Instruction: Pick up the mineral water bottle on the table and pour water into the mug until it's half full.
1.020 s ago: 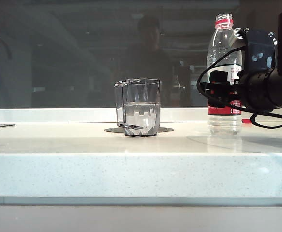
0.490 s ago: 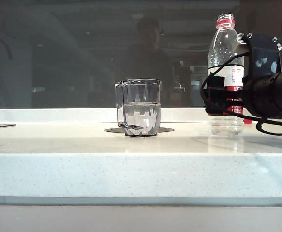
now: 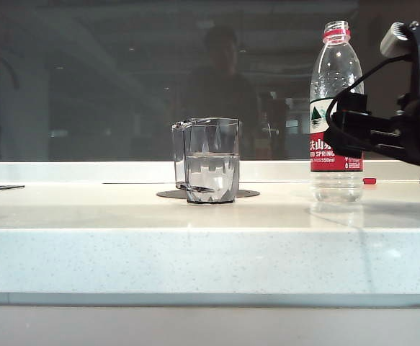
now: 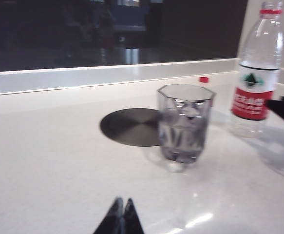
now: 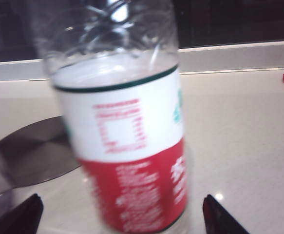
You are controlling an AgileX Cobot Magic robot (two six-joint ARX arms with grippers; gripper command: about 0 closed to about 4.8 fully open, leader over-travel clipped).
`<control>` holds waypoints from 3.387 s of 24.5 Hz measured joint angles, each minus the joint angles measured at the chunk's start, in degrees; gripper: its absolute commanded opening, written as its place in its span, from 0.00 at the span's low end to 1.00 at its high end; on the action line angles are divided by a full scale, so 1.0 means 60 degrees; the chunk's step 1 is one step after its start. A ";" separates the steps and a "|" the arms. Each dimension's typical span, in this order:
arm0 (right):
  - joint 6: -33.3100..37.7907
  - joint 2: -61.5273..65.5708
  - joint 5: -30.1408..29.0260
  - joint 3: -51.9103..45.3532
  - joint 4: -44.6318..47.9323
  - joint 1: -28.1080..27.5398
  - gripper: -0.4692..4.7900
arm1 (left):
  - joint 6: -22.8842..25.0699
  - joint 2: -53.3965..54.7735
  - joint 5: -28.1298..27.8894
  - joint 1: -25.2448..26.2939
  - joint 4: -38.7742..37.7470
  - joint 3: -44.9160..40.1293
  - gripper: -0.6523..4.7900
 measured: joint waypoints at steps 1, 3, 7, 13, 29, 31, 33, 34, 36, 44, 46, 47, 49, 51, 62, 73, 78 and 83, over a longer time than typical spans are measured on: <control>0.0040 -0.0149 0.0004 -0.0135 0.0007 0.0138 1.00 | 0.0000 0.0000 -0.0007 0.0157 0.0000 0.0000 0.11; 0.0168 -0.0528 -0.0007 -0.0419 0.0007 0.0605 1.00 | 0.0000 0.0000 0.0004 0.0860 0.0000 0.0000 0.11; 0.0251 -0.1362 0.0022 -0.0943 0.0007 0.1625 0.99 | 0.0000 0.0004 0.0007 0.2470 0.0000 0.0000 0.11; 0.0415 -0.2189 -0.0029 -0.1078 0.0036 0.2845 0.17 | 0.0000 0.0004 -0.0011 0.5020 0.0000 0.0000 0.11; 0.0521 -0.5275 0.0186 -0.1486 -0.0925 0.3523 0.08 | 0.0000 0.0007 -0.0040 0.7606 0.0000 0.0000 0.11; 0.0521 -0.5767 0.1020 -0.1526 -0.1668 0.4204 0.08 | 0.0000 0.0007 0.0138 0.7610 -0.0058 0.0000 0.11; 0.0423 -0.6156 0.2299 -0.1523 -0.2189 0.4976 0.08 | 0.0000 0.0004 0.0790 0.7606 -0.0528 0.0000 0.11; 0.0295 -0.6320 0.2849 -0.1523 -0.2361 0.5268 0.08 | 0.0000 0.0004 0.1162 0.7606 -0.0831 0.0000 0.11; -0.0372 -0.6717 0.4193 -0.1523 -0.2543 0.6109 0.08 | 0.0000 0.0004 0.1905 0.7603 -0.1534 0.0000 0.11; -0.1275 -0.7391 0.5537 -0.1523 -0.2572 0.6703 0.08 | 0.0000 0.0004 0.1967 0.7541 -0.0718 0.0000 0.11; -0.1523 -0.7475 0.5548 -0.1523 -0.2605 0.6710 0.08 | 0.0000 0.0004 0.1967 0.7537 -0.0641 0.0000 0.11; -0.1614 -0.7475 0.5548 -0.1523 -0.2601 0.6710 0.08 | 0.0000 0.0004 0.1967 0.7519 -0.0641 0.0000 0.11; -0.1716 -0.7475 0.5563 -0.1523 -0.2605 0.6710 0.08 | 0.0000 0.0004 0.1967 0.7417 -0.0637 0.0000 0.11; -0.1745 -0.7482 0.5574 -0.1523 -0.2605 0.6710 0.08 | 0.0000 0.0004 0.1974 0.7289 -0.0637 0.0000 0.11; -0.2426 -0.7482 0.5614 -0.1523 -0.2616 0.6714 0.08 | 0.0000 0.0004 0.2091 0.7271 -0.0637 0.0000 0.11; -0.2433 -0.7482 0.5606 -0.1523 -0.3271 0.6714 0.08 | 0.0000 0.0004 0.2098 0.7275 -0.0637 0.0000 0.11; -0.3697 -0.7486 0.5708 -0.1519 -0.3814 0.6688 0.09 | 0.0000 0.0004 0.2098 0.7275 -0.0637 0.0000 0.11; -0.4768 -0.8433 0.5974 -0.1534 -0.5118 0.5898 0.09 | 0.0000 0.0004 0.2098 0.7275 -0.0637 0.0000 0.11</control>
